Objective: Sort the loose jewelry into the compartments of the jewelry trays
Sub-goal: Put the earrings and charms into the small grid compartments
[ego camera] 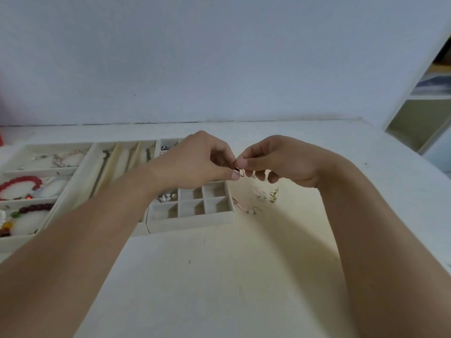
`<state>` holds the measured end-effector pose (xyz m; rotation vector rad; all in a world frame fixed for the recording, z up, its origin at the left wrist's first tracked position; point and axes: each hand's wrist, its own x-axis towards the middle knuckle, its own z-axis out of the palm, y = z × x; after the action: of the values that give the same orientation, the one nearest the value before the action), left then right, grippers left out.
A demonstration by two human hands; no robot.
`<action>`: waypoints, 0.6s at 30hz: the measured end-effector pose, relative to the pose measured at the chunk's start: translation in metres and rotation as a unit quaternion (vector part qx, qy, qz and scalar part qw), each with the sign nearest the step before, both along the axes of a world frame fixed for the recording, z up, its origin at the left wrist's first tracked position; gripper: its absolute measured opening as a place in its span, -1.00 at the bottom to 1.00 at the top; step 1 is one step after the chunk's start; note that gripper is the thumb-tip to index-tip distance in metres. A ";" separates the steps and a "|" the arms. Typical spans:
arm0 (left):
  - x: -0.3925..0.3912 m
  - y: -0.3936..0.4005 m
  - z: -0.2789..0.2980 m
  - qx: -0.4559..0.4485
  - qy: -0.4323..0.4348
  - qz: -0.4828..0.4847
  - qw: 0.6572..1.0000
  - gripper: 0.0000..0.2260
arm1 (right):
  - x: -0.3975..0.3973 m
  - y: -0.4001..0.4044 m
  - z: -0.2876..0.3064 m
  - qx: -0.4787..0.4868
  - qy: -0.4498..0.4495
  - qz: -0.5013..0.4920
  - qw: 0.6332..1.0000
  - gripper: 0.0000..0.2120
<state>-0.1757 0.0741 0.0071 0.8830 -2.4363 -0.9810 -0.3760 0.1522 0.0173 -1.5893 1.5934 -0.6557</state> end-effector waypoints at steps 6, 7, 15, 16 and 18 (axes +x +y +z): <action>0.004 0.000 0.003 0.041 0.010 0.000 0.999 -0.86 | 0.003 -0.003 -0.002 0.007 -0.049 -0.029 0.998 -0.87; 0.004 0.001 0.004 0.039 0.015 0.008 0.999 -0.85 | 0.003 -0.003 -0.003 0.006 -0.057 -0.033 0.998 -0.87; 0.000 0.003 0.003 0.005 0.082 0.071 0.994 -0.86 | 0.002 -0.004 -0.002 0.010 -0.120 -0.066 0.991 -0.92; 0.000 0.003 0.004 0.004 0.087 0.074 0.993 -0.86 | 0.002 -0.005 -0.002 0.009 -0.119 -0.070 0.990 -0.92; 0.000 0.003 0.003 0.006 0.092 0.080 0.993 -0.85 | 0.001 -0.005 -0.002 0.006 -0.117 -0.077 0.990 -0.92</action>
<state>-0.1752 0.0767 0.0099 0.9310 -2.1728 -0.9741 -0.3755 0.1476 0.0157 -1.3361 1.5505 -0.8801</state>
